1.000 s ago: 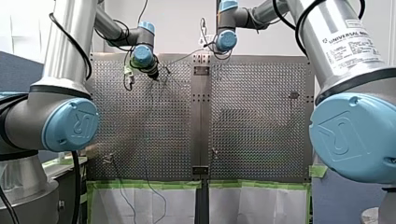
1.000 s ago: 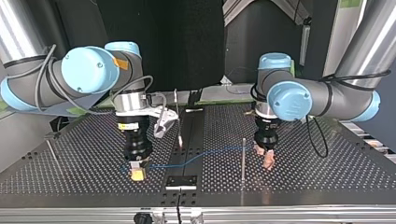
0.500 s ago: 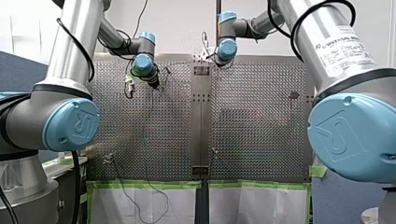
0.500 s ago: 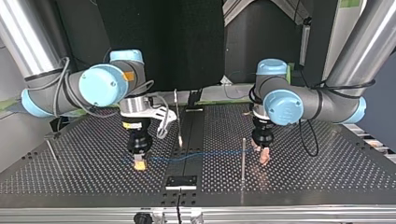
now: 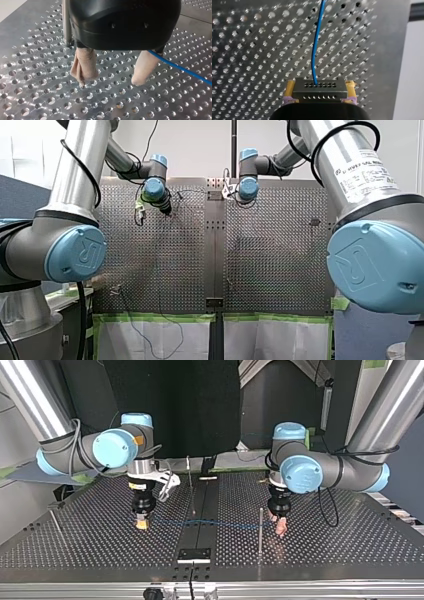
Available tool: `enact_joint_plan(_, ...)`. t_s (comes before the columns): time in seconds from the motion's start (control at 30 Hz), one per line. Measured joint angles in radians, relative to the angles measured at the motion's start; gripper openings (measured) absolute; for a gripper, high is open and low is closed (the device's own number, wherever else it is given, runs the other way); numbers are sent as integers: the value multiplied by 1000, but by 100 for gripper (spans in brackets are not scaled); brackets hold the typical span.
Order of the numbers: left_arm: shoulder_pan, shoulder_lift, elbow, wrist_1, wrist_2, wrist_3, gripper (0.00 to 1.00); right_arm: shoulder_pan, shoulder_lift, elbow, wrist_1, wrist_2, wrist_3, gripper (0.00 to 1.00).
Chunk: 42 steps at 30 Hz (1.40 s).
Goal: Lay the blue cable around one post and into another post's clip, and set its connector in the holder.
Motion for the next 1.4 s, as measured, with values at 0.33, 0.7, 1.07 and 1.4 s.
enact_joint_plan(0.33, -6, 0, 0, 0, 0, -8, 100, -31, 2, 93, -93, 7, 20, 0)
enact_joint_plan(0.7, -13, 0, 0, 0, 0, -10, 100, -80, 58, 193, -193, 33, 18, 0)
enact_joint_plan(1.07, -15, 0, -1, 0, 0, -11, 100, -89, 149, 284, -284, 63, 37, 0)
enact_joint_plan(1.4, -16, 0, -1, 0, 0, -9, 100, -105, 241, 376, -376, 117, 33, 0)
